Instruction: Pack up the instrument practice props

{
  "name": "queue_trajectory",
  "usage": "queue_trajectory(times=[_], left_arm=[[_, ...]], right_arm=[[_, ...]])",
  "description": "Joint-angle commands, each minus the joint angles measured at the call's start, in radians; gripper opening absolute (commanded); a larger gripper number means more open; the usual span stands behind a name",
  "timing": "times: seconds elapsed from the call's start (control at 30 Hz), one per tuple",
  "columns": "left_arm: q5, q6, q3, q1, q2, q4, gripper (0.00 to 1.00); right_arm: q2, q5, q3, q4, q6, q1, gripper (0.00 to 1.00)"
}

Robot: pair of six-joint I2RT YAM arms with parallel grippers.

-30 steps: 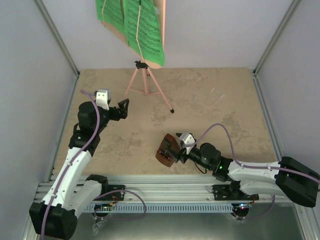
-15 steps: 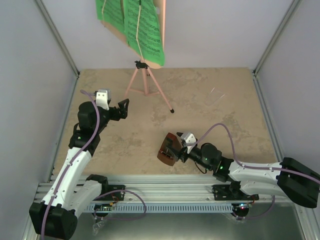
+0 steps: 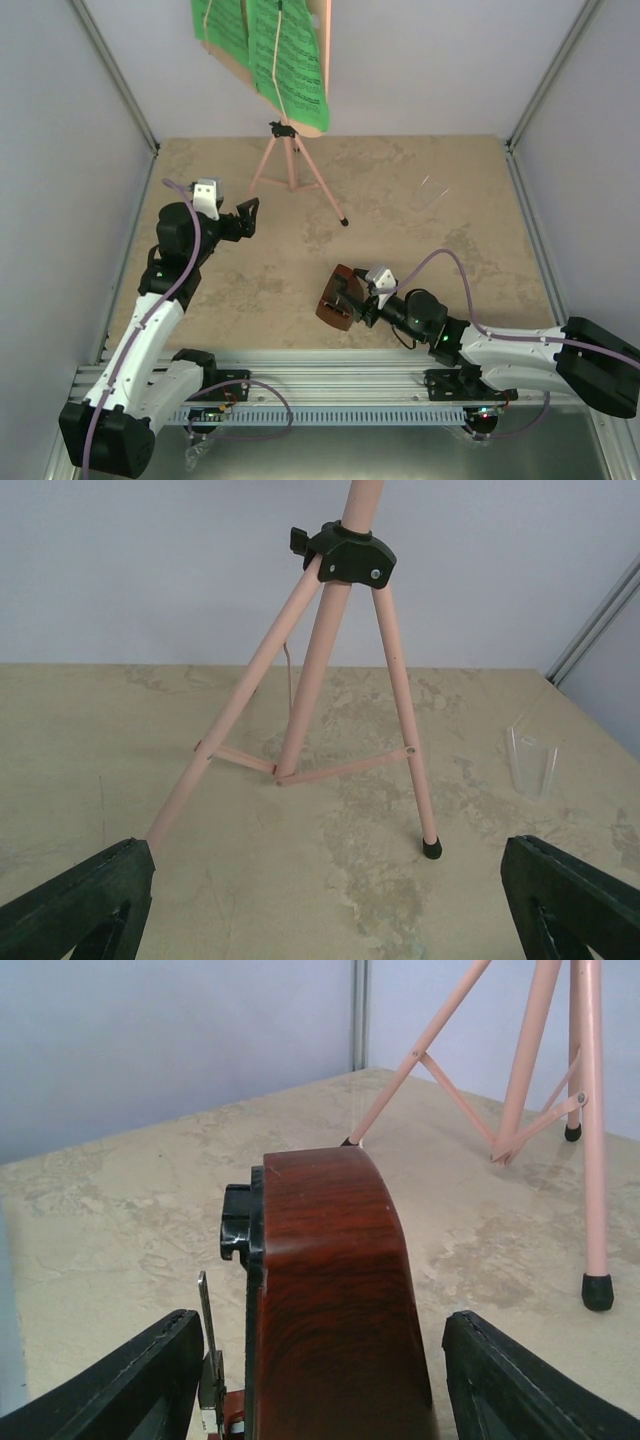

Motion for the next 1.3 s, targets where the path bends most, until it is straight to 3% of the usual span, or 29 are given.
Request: queue_trajectory(times=[0.0, 0.6, 0.87, 1.03, 1.27], left_arm=[[0.010, 0.008, 0.011, -0.005, 0.013, -0.012, 0.97], [0.167, 0.036, 0.032, -0.055, 0.111, -0.030, 0.94], [0.326, 0.068, 0.049, -0.179, 0.190, -0.042, 0.94], [0.598, -0.051, 0.036, -0.216, 0.256, 0.119, 0.93], [0.669, -0.002, 0.143, -0.346, 0.391, 0.044, 0.87]], right_arm=[[-0.003, 0.010, -0.018, 0.049, 0.011, 0.002, 0.66], [0.022, 0.028, -0.026, 0.068, 0.036, -0.001, 0.59], [0.045, 0.038, -0.022, 0.078, 0.058, -0.008, 0.59], [0.062, 0.034, 0.003, 0.047, 0.075, -0.019, 0.58], [0.073, 0.031, 0.028, 0.012, 0.080, -0.036, 0.57]])
